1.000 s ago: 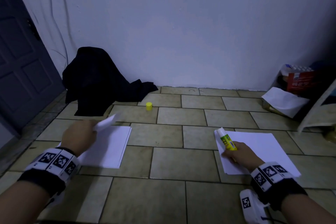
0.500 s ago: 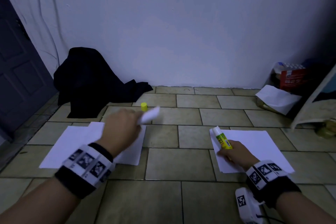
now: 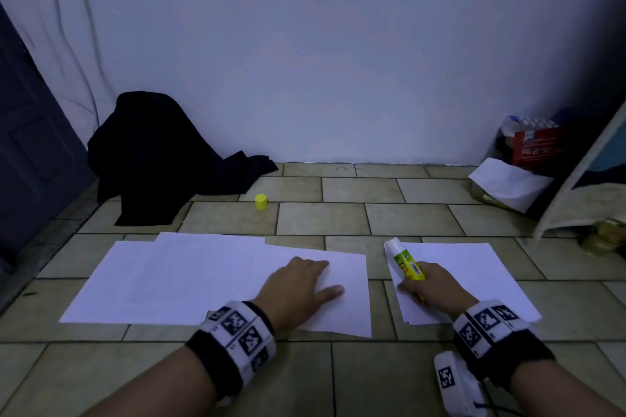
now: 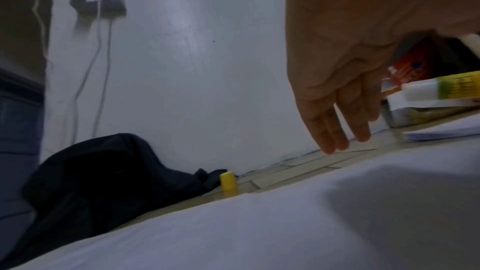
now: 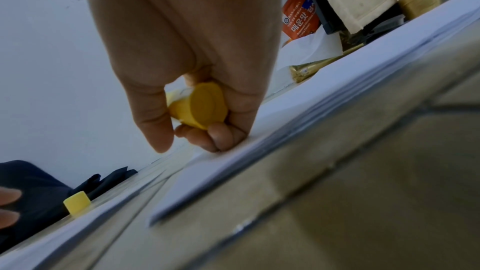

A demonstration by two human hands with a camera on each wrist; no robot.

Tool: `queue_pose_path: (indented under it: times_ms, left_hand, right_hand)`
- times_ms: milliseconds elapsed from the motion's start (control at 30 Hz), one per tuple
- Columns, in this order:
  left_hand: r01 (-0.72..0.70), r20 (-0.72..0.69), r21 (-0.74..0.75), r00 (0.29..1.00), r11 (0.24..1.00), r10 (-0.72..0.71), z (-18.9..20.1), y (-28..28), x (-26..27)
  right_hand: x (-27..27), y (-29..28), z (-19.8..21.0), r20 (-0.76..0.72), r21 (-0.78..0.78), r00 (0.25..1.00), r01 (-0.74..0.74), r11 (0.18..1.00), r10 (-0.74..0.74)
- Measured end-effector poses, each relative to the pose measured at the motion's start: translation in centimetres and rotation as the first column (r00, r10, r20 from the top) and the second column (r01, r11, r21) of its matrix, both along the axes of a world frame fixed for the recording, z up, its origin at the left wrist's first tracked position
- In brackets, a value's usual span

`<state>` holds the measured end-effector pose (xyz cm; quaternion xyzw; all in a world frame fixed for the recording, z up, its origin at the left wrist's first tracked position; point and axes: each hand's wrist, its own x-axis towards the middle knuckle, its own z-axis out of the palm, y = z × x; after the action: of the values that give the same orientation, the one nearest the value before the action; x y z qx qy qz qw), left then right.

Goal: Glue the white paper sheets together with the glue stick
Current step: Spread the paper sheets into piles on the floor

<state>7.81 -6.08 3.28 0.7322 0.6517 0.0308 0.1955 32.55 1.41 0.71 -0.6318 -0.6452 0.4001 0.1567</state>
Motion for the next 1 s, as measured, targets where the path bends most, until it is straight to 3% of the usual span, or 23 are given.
queue_pose_path:
  times_ms: [100, 167, 333, 633, 1000]
  left_hand:
    - [-0.102, 0.031, 0.08, 0.995, 0.992, 0.1, -0.1, 0.4, -4.1]
    - [-0.151, -0.021, 0.101, 0.988, 0.983, 0.153, -0.3, 0.6, -7.4]
    - [-0.285, -0.164, 0.021, 0.945, 0.958, 0.284, -1.0, 0.2, -13.3]
    - [-0.398, -0.188, -0.118, 0.908, 0.91, 0.373, -1.5, -0.2, -13.7]
    - [-0.43, -0.303, -0.118, 0.874, 0.895, 0.38, -1.2, -1.0, -15.9]
  right_hand:
    - [0.1, -0.1, 0.1, 0.027, 0.048, 1.0, -0.004, 0.999, 0.003]
    - [0.1, -0.3, 0.2, 0.057, 0.075, 0.998, -0.021, 0.997, 0.016]
    - [-1.3, -0.9, 0.9, 0.086, 0.18, 0.995, -0.06, 0.982, 0.045]
    - [-7.2, -1.6, 0.4, 0.443, 0.039, 0.86, -0.301, 0.953, 0.254]
    - [-6.2, -1.2, 1.2, 0.479, 0.022, 0.853, -0.248, 0.968, 0.207]
